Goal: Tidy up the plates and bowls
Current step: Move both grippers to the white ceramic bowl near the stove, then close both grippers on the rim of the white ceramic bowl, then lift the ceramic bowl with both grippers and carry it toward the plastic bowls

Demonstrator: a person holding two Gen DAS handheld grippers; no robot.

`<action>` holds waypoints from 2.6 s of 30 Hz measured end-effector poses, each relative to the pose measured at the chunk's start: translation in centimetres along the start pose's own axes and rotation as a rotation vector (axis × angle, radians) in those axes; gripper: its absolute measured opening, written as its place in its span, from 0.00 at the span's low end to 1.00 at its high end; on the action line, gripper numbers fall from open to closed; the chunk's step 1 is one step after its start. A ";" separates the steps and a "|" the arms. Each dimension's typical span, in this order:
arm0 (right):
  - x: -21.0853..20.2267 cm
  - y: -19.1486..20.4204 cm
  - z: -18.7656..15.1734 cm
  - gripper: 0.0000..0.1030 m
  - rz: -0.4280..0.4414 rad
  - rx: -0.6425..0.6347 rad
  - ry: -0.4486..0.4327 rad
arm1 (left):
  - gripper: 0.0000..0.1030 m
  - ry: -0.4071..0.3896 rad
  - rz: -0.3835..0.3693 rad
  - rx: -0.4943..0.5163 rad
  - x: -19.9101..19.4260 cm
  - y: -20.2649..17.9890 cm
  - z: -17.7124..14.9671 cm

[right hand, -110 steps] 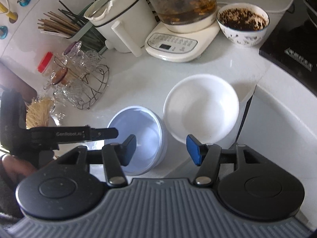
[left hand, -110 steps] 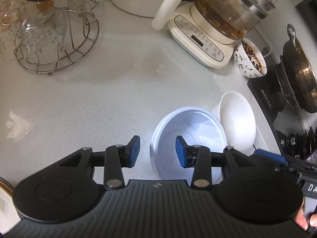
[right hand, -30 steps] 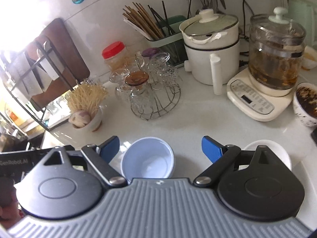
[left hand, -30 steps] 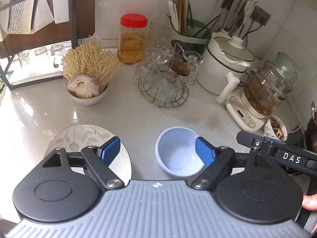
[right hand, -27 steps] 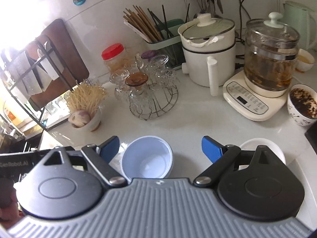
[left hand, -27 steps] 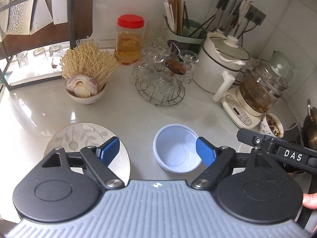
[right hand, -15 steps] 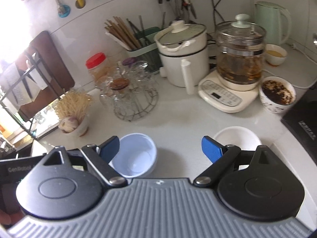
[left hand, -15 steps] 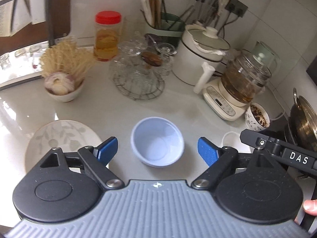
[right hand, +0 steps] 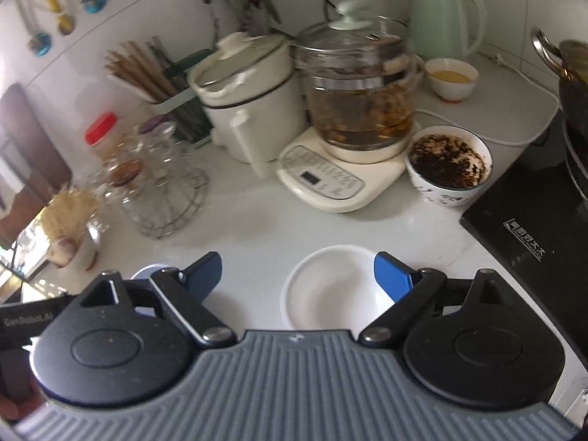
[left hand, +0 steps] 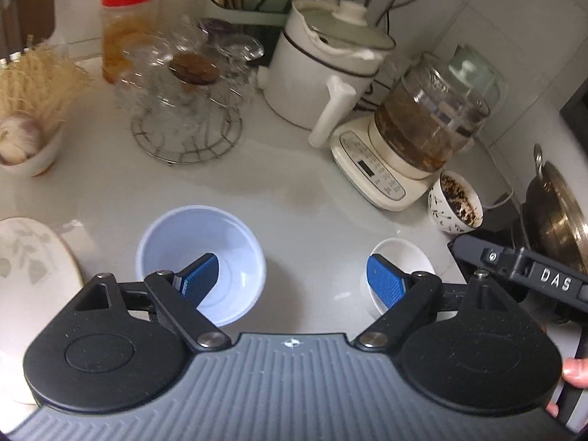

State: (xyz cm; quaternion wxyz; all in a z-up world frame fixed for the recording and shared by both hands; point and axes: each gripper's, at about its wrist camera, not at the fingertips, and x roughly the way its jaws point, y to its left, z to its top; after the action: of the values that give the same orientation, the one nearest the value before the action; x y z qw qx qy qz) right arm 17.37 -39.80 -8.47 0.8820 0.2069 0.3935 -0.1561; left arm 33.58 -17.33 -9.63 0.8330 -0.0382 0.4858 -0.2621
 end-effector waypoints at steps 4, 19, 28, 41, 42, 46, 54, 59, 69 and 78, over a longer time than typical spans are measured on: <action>1.4 -2.2 0.3 0.89 -0.008 0.028 0.020 | 0.88 0.032 0.000 0.018 2.2 -1.4 0.7; 6.1 -8.7 -1.2 0.87 -0.001 0.220 0.178 | 0.88 0.178 -0.014 0.114 10.9 -5.8 1.1; 7.9 -10.2 -1.8 0.72 0.041 0.289 0.230 | 0.74 0.239 -0.029 0.058 13.3 -5.7 0.8; 9.3 -11.1 -2.3 0.28 0.069 0.262 0.304 | 0.21 0.294 -0.056 0.027 15.5 -7.0 -0.7; 9.4 -11.1 -2.3 0.27 0.076 0.253 0.307 | 0.19 0.292 -0.055 0.026 15.5 -7.1 -0.7; 9.9 -11.1 -2.3 0.17 0.098 0.225 0.329 | 0.10 0.281 -0.050 0.011 15.6 -7.5 -0.9; 10.0 -10.7 -1.7 0.12 0.152 0.165 0.357 | 0.09 0.271 -0.026 -0.039 15.0 -7.8 -1.4; 9.7 -10.4 -1.4 0.12 0.162 0.131 0.364 | 0.09 0.266 -0.026 -0.066 14.5 -7.5 -1.6; 9.5 -9.3 -1.2 0.12 0.189 0.085 0.397 | 0.09 0.260 -0.040 -0.166 12.7 -5.9 -2.3; 8.3 -7.3 -0.3 0.12 0.236 0.053 0.392 | 0.09 0.215 -0.045 -0.201 9.2 -4.6 -2.1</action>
State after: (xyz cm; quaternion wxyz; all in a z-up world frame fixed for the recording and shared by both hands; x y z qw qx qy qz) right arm 19.31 -46.95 -16.76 0.7952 0.3008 0.5262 -0.0188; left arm 33.59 -25.20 -16.53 0.7621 -0.1041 0.5949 -0.2335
